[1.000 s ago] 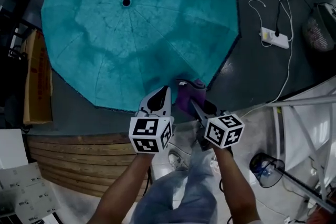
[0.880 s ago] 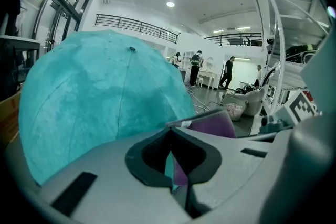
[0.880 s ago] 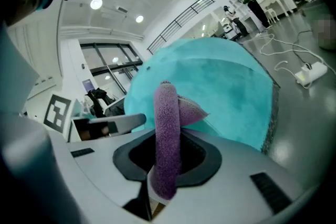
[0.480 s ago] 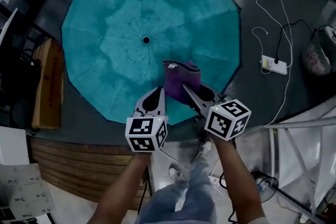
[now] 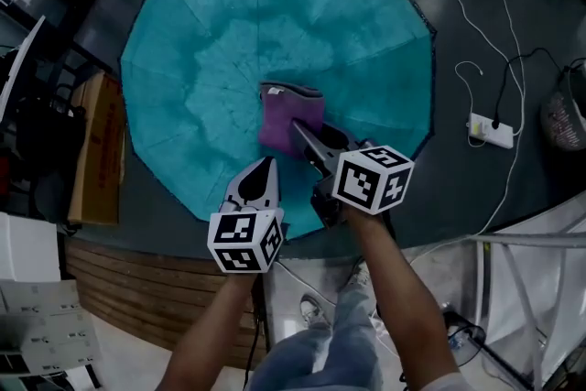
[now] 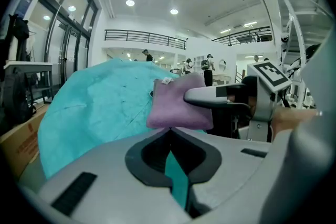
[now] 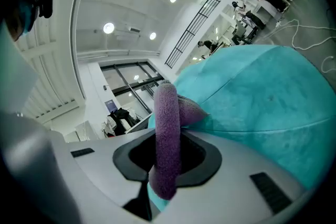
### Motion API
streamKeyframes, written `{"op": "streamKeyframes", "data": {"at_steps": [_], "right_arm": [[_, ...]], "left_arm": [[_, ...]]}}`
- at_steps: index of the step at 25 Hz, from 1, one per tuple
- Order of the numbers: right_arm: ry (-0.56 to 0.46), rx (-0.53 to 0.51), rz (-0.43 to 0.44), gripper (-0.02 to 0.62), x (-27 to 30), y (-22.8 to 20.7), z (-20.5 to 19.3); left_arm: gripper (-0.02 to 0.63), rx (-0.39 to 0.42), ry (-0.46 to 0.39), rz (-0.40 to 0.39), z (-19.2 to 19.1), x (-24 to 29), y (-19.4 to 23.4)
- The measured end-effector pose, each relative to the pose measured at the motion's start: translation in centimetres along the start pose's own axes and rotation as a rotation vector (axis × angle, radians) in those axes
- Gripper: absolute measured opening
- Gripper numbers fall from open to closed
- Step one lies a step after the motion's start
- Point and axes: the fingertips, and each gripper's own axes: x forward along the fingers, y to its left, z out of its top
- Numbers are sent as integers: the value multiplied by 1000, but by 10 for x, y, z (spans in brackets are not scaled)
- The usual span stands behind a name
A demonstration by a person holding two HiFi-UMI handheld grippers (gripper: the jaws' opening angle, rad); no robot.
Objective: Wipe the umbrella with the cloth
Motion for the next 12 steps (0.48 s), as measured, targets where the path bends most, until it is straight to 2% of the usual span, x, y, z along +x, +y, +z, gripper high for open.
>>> {"op": "streamKeyframes", "data": {"at_steps": [6,12], "right_arm": [[-12,55,-19,78,-16,-31,-4],[-30,79,-81,78,-56,-71,-17]], "left_arm": [[6,23,4,0,7,15,-12],[6,53,14,-55,4,39,-46]]}}
